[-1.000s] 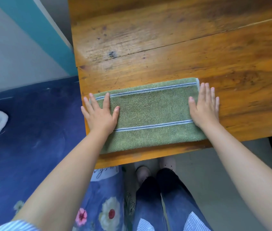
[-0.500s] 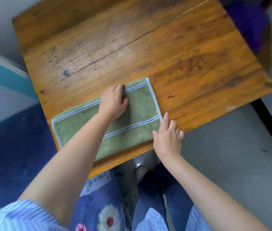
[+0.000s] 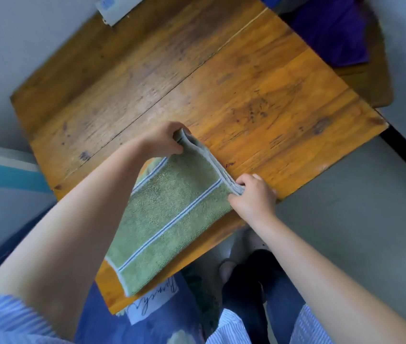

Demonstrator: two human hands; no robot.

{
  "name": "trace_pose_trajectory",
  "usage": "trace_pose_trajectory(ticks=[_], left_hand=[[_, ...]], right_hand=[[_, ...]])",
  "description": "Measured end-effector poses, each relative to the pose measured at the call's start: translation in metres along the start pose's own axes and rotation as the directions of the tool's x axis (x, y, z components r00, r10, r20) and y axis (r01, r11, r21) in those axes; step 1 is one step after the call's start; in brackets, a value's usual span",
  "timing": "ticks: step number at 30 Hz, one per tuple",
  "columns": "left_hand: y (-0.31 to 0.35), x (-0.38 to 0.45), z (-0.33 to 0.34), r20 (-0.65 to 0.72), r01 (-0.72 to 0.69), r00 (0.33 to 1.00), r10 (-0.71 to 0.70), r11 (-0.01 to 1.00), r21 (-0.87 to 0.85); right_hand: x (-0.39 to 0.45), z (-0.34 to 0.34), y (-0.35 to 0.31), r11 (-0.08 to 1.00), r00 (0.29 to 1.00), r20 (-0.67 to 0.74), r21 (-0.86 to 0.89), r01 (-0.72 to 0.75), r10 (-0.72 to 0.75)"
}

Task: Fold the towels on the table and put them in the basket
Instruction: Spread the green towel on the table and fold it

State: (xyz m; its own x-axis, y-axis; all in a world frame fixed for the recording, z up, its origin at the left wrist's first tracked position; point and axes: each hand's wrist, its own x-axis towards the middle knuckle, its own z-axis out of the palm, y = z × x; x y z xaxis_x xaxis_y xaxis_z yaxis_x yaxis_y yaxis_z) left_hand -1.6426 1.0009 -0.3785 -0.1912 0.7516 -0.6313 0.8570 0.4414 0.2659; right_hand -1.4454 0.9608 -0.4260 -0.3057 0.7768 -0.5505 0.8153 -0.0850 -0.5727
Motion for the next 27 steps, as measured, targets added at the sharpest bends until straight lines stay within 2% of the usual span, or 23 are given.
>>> trace_pose_trajectory(ticks=[4, 6, 8, 10, 12, 15, 19, 22, 25, 27], left_hand=[[0.007, -0.006, -0.027, -0.229, -0.091, 0.971, 0.066, 0.991, -0.101], [0.006, -0.01, -0.039, -0.314, -0.123, 0.947, 0.069, 0.98, -0.156], [0.003, -0.013, -0.049, -0.387, -0.14, 0.919, 0.08, 0.982, -0.129], [-0.004, -0.019, -0.055, -0.467, -0.146, 0.88, 0.09, 0.985, -0.086], [-0.012, -0.027, -0.054, -0.54, -0.198, 0.832, 0.128, 0.977, -0.075], [-0.034, -0.038, -0.035, -0.621, -0.318, 0.742, 0.253, 0.948, 0.007], [-0.062, -0.055, 0.011, -0.6, -0.432, 0.644, 0.474, 0.873, 0.226], [-0.084, -0.068, 0.047, -0.489, -0.471, 0.599, 0.633, 0.773, 0.424], [-0.1, -0.074, 0.062, -0.442, -0.479, 0.596, 0.67, 0.739, 0.474], [-0.109, -0.074, 0.07, -0.376, -0.472, 0.628, 0.682, 0.717, 0.512]], right_hand=[[0.028, -0.056, -0.017, 0.996, 0.992, -0.099, -0.038, 0.076, -0.08], [0.037, -0.082, -0.027, 0.98, 0.965, -0.178, -0.089, 0.178, -0.192], [0.042, -0.099, -0.036, 0.942, 0.914, -0.246, -0.179, 0.284, -0.322], [0.044, -0.107, -0.045, 0.882, 0.836, -0.304, -0.274, 0.382, -0.457], [0.043, -0.109, -0.051, 0.809, 0.721, -0.373, -0.339, 0.48, -0.584], [0.036, -0.103, -0.049, 0.652, 0.54, -0.365, -0.455, 0.607, -0.758], [0.016, -0.076, -0.023, 0.457, 0.399, -0.224, -0.484, 0.746, -0.889], [0.0, -0.045, 0.001, 0.367, 0.352, -0.129, -0.506, 0.781, -0.927], [-0.013, -0.015, 0.016, 0.305, 0.321, -0.057, -0.506, 0.807, -0.945], [-0.02, 0.001, 0.02, 0.303, 0.32, -0.05, -0.486, 0.82, -0.946]])
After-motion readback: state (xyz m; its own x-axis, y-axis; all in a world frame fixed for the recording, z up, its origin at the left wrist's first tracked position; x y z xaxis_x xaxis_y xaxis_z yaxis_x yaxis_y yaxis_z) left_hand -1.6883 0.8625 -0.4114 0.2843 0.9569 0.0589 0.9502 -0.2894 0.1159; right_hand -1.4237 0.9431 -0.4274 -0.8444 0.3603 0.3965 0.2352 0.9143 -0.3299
